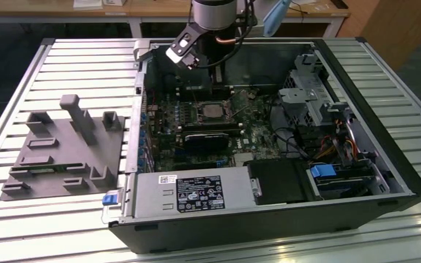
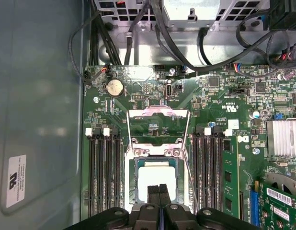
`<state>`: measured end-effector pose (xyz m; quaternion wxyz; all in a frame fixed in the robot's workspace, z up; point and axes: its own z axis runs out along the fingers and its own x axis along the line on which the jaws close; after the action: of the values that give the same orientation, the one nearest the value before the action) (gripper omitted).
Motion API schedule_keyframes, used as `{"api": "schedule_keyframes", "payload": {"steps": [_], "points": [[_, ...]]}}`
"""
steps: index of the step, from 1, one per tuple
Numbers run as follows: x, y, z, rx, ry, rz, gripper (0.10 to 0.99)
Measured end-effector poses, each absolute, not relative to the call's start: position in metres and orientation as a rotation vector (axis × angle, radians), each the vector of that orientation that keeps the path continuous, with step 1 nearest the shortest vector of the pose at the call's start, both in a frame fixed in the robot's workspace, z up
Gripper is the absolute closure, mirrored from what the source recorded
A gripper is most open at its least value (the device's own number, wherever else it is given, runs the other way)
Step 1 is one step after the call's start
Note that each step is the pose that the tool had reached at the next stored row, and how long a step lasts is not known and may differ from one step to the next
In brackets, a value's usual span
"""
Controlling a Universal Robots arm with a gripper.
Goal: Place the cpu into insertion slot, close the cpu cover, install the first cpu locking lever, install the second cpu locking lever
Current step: 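Close the cpu cover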
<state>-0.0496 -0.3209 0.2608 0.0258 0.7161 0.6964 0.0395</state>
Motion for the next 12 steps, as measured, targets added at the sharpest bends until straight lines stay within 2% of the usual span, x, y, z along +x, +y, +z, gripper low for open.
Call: {"api": "schedule_keyframes", "payload": {"steps": [12], "points": [[-0.014,-0.321,0.261,2.214,2.153,0.122,0.980]]}}
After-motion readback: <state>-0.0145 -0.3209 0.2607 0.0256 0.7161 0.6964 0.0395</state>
